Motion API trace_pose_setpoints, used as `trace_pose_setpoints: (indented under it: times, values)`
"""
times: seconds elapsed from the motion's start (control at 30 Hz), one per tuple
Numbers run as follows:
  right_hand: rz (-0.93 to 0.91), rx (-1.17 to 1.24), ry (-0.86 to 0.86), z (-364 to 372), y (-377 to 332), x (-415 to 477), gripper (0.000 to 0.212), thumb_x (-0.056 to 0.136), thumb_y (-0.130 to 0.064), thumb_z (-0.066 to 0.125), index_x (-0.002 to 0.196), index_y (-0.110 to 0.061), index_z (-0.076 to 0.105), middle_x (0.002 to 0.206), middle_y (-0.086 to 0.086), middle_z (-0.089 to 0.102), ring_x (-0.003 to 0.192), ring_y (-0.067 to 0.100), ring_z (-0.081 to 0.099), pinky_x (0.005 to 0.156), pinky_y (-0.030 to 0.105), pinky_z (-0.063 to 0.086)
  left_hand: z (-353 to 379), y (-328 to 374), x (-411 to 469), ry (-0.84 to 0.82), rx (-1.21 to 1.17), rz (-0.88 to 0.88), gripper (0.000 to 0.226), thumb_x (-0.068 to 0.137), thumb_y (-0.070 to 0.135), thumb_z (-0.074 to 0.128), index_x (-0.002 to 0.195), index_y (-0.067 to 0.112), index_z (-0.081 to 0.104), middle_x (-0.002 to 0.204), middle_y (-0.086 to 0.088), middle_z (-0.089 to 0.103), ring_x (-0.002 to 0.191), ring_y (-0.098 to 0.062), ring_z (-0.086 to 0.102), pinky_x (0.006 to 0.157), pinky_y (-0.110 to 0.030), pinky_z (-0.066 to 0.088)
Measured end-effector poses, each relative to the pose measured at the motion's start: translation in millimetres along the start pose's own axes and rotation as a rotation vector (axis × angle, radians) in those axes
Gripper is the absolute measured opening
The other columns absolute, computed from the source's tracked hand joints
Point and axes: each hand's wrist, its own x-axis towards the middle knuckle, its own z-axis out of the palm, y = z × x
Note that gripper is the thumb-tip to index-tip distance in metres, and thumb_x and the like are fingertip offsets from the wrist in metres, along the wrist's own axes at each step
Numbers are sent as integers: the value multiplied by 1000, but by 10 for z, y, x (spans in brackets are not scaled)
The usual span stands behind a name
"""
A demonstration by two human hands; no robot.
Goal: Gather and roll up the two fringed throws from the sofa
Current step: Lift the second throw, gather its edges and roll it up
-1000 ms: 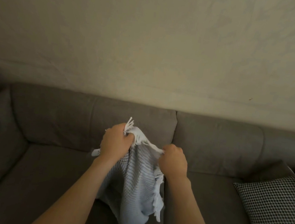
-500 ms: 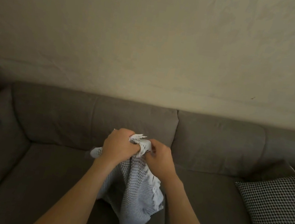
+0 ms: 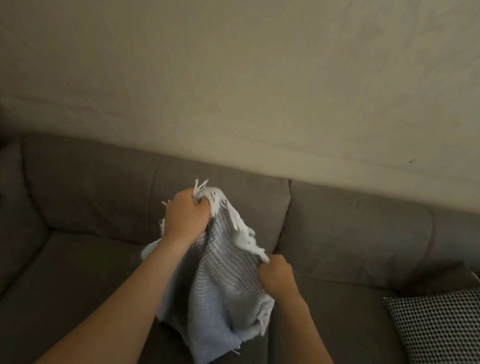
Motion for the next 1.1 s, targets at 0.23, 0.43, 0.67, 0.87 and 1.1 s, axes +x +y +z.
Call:
trace_pose_setpoints:
  times: [0.23, 0.43, 0.67, 0.87, 1.1]
  values:
    - [165, 1317, -40, -243, -443, -139, 21, 91, -4, 51, 100, 4, 68, 93, 20, 60, 80, 33, 56, 69, 38, 47, 156, -270, -75, -152, 21, -68, 17, 97, 17, 65, 84, 16, 75, 85, -5, 74, 85, -29, 70, 68, -35, 48]
    - [-135, 785, 466, -210, -549, -258, 28, 104, -7, 44, 128, -6, 59, 94, -3, 63, 70, -1, 58, 66, 14, 49, 36, -239, -182, -283, -135, 158, 8, 99, 23, 74, 95, 26, 80, 88, 6, 76, 80, -7, 69, 67, -23, 49]
    - [-522, 436, -190, 52, -572, -246, 53, 92, -12, 67, 141, -27, 54, 120, -1, 69, 107, 12, 70, 91, 38, 59, -32, -69, -286, -582, -129, 335, 14, 95, 11, 76, 98, 24, 79, 97, 6, 79, 94, -12, 75, 84, -37, 61]
    - [-393, 229, -49, -35, -469, -133, 25, 99, -21, 62, 77, -11, 69, 67, -2, 64, 62, 6, 54, 62, 36, 45, -119, -274, -234, -578, -31, 279, 31, 80, 32, 94, 105, 29, 76, 92, 7, 78, 84, -6, 75, 73, -27, 57]
    - [-47, 396, 374, -88, -479, -121, 44, 101, -18, 57, 61, -12, 40, 57, 2, 48, 55, 15, 43, 59, 32, 35, -231, -433, -213, -454, -12, 219, 40, 75, 45, 95, 73, 13, 72, 61, 6, 60, 57, -4, 50, 54, -26, 34]
